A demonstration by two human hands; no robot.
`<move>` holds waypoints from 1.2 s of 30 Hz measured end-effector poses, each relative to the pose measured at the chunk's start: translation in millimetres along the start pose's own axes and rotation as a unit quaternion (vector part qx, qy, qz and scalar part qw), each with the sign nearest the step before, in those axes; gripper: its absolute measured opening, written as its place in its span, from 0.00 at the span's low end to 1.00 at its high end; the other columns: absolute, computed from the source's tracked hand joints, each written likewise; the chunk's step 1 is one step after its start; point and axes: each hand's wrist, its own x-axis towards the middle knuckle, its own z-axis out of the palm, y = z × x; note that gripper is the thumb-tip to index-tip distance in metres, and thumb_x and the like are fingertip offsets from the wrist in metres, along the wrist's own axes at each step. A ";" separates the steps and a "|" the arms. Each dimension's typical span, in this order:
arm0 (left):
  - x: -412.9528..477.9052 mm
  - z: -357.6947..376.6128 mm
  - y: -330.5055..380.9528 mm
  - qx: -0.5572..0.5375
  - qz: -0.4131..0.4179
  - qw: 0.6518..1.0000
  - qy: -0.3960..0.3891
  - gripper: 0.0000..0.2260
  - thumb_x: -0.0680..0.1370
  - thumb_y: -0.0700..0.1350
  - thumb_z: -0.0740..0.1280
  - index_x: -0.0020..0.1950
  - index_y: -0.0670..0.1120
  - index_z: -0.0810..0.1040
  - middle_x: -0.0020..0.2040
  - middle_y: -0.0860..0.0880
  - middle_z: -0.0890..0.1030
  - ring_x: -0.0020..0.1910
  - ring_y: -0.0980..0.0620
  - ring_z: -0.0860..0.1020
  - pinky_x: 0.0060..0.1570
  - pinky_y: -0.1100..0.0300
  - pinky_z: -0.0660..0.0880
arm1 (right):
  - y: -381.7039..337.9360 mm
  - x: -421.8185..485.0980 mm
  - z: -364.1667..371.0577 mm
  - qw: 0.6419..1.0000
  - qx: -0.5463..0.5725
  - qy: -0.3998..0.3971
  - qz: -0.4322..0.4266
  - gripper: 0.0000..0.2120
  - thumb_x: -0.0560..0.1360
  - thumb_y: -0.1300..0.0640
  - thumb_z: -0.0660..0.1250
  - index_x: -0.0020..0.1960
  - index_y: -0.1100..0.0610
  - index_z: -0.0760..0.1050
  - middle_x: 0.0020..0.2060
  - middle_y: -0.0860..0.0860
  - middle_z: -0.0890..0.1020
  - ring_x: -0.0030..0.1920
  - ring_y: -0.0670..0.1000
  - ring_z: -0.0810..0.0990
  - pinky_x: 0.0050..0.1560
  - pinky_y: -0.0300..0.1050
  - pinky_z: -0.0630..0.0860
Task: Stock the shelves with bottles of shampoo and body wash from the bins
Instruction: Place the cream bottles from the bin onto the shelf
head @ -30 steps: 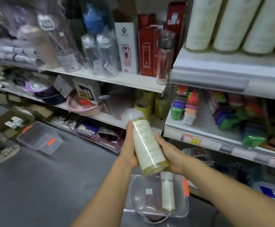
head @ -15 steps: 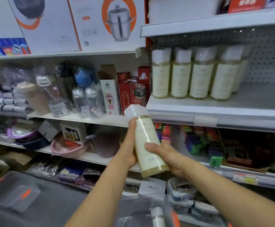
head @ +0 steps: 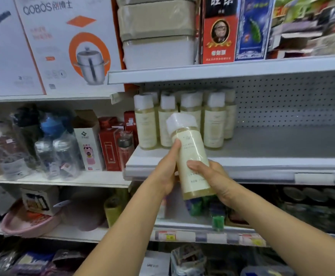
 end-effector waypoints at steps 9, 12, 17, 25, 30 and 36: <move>40.6 90.0 6.0 0.066 0.035 0.996 -0.041 0.18 0.84 0.58 0.57 0.65 0.51 0.78 0.55 0.51 0.85 0.55 0.52 0.82 0.53 0.53 0.79 | -25.6 30.9 -102.0 0.991 -0.077 0.100 -0.053 0.30 0.67 0.47 0.79 0.63 0.53 0.71 0.53 0.50 0.84 0.50 0.51 0.85 0.45 0.49 0.82; 50.6 113.3 4.9 0.077 0.051 0.994 -0.056 0.13 0.85 0.54 0.56 0.65 0.55 0.76 0.54 0.55 0.84 0.53 0.54 0.81 0.51 0.55 0.79 | -28.7 40.4 -127.8 0.985 -0.091 0.126 -0.071 0.34 0.64 0.45 0.80 0.64 0.52 0.68 0.55 0.50 0.82 0.51 0.51 0.84 0.46 0.51 0.82; 74.4 141.3 -2.6 0.094 0.056 0.992 -0.068 0.10 0.85 0.51 0.58 0.65 0.59 0.73 0.61 0.57 0.81 0.61 0.55 0.78 0.63 0.52 0.75 | -27.1 61.2 -165.4 0.977 -0.087 0.180 -0.079 0.34 0.59 0.45 0.82 0.57 0.52 0.69 0.54 0.52 0.81 0.52 0.53 0.83 0.50 0.57 0.82; 109.9 162.3 -23.5 0.084 0.043 0.993 -0.071 0.21 0.85 0.46 0.59 0.79 0.53 0.62 0.73 0.53 0.72 0.66 0.56 0.72 0.66 0.57 0.67 | -10.2 93.2 -201.6 0.972 -0.099 0.195 -0.092 0.34 0.64 0.57 0.82 0.63 0.51 0.68 0.52 0.48 0.82 0.51 0.46 0.82 0.45 0.39 0.80; 135.3 165.0 -30.5 0.087 0.056 0.993 -0.048 0.22 0.84 0.42 0.60 0.78 0.52 0.64 0.68 0.51 0.76 0.56 0.59 0.76 0.60 0.60 0.71 | -9.7 120.5 -210.6 0.969 -0.130 0.196 -0.079 0.37 0.64 0.59 0.81 0.66 0.52 0.65 0.54 0.49 0.79 0.54 0.50 0.80 0.52 0.43 0.78; 165.0 169.2 -39.7 0.095 0.055 0.994 -0.019 0.23 0.83 0.46 0.63 0.78 0.54 0.64 0.72 0.51 0.73 0.72 0.51 0.70 0.74 0.52 0.63 | -14.7 147.5 -213.0 0.965 -0.161 0.200 -0.054 0.36 0.63 0.54 0.82 0.65 0.54 0.67 0.55 0.49 0.79 0.54 0.51 0.78 0.52 0.44 0.75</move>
